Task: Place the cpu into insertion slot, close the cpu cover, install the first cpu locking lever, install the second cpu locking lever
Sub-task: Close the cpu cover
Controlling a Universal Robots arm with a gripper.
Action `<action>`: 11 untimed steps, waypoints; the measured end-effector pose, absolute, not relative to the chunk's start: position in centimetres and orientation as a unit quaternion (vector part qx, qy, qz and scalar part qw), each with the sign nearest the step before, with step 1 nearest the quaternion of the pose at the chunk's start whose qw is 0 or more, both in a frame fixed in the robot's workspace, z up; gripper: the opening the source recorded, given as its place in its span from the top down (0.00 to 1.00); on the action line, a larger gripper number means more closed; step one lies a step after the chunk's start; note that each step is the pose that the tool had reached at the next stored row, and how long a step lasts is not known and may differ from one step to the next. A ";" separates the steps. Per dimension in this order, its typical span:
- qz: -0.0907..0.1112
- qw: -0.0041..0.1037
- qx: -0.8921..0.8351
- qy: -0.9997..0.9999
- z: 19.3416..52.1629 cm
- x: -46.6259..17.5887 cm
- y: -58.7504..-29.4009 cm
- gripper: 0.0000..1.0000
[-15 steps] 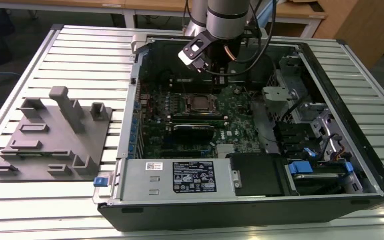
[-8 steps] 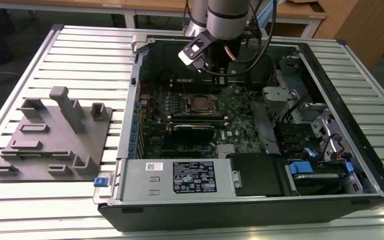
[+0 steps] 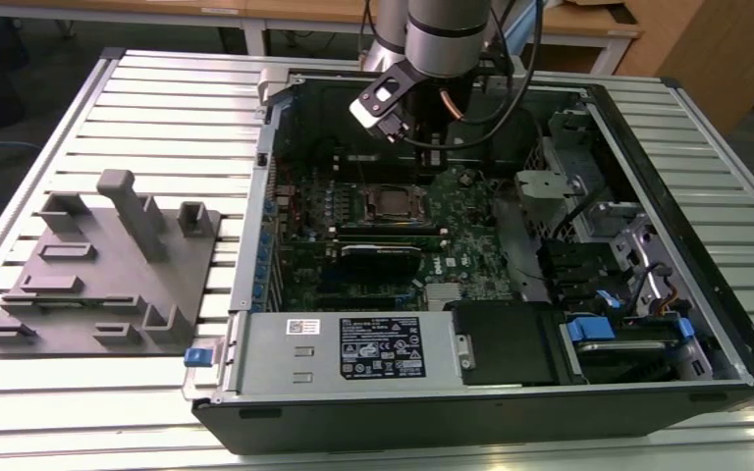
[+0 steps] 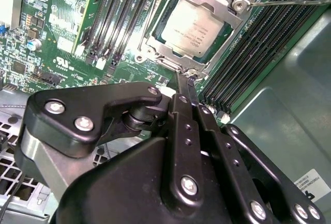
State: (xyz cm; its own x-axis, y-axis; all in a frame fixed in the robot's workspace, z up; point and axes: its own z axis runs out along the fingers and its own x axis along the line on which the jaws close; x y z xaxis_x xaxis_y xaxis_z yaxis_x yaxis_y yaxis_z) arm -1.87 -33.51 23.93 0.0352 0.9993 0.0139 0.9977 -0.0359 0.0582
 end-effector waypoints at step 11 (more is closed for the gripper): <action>0.006 -0.003 0.720 0.694 23.9 -1.9 -33.5 0.90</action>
State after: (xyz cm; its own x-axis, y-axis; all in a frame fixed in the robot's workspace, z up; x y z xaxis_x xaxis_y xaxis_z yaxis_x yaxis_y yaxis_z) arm -1.85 -33.51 23.86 0.0360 0.9993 0.0119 0.9993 -0.0361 0.0040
